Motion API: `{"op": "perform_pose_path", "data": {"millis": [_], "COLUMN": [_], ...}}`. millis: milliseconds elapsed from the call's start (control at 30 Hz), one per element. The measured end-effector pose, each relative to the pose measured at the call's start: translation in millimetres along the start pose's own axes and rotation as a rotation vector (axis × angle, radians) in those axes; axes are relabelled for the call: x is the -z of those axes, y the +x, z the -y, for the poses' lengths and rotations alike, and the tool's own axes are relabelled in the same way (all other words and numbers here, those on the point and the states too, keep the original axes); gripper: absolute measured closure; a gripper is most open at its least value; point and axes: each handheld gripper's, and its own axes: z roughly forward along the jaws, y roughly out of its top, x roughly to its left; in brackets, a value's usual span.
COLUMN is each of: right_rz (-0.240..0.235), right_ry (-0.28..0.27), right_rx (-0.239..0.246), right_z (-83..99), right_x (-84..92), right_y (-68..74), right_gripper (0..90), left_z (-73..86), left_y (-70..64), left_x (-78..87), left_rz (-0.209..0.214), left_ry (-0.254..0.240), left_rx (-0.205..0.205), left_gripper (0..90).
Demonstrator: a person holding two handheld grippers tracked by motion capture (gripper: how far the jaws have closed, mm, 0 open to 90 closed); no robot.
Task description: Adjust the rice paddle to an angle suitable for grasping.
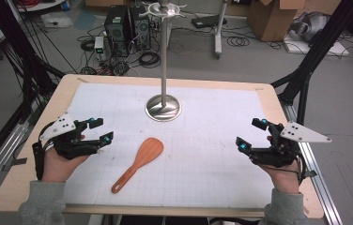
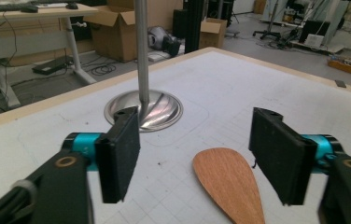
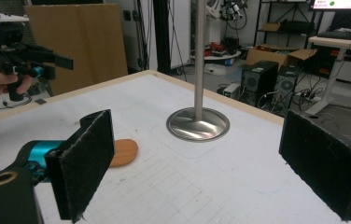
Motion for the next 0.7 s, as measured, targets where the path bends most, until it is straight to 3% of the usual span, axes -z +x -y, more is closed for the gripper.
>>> {"op": "perform_pose_path", "data": {"millis": [333,700], "right_rz": [0.0,-0.005], "right_ry": [0.012,0.024], "right_rx": [0.009,0.017], "right_z": [1.2,1.8], "right_x": [1.2,1.3], "right_y": [1.0,2.5], "right_gripper": [9.3,9.3], "left_z": [8.4,18.7], "left_y": [-1.1,-2.3], "left_x": [-14.8,-29.8], "left_rz": [-0.014,-0.014], "left_ry": [0.1,0.165], "left_rx": [0.006,0.024], "left_gripper": [64.1,84.0]}}
